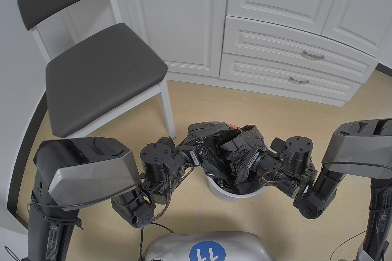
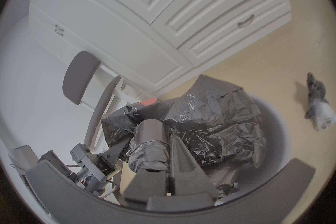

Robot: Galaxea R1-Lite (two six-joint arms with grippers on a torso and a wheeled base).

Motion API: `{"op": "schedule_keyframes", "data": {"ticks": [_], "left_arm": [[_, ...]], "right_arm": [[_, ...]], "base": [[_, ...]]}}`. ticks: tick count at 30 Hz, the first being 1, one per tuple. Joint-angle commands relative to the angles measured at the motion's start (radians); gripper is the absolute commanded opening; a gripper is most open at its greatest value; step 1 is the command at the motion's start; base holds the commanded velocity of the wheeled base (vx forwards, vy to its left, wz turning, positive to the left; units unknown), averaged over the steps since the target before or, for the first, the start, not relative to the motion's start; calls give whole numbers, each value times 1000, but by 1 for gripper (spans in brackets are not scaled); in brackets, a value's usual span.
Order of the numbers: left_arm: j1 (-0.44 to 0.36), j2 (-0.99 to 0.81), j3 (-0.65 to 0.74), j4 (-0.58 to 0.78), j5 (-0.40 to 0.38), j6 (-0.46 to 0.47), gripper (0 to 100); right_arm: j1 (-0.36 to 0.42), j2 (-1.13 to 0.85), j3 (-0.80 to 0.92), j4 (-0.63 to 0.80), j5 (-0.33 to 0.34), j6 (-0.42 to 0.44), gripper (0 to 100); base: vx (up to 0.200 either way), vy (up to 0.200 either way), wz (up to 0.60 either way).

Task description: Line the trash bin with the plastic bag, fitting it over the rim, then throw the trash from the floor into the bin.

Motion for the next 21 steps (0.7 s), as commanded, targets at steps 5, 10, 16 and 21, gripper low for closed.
{"op": "schedule_keyframes", "data": {"ticks": [5,10,16,21], "left_arm": [[-17,50,-8,-2,-3,-1,0],[-34,41,-60,-1,-6,-3,0],[-38,61,-163,-1,-34,-1,0],[-58,65,-200,1,-65,-1,0]], "right_arm": [[-12,85,-23,-7,49,26,0],[-76,34,-11,-4,58,12,0],[-153,-64,46,-3,92,-164,0],[-164,-93,54,-3,92,-212,0]], "base": [[0,0,600],[0,0,600],[0,0,600],[0,0,600]]}}
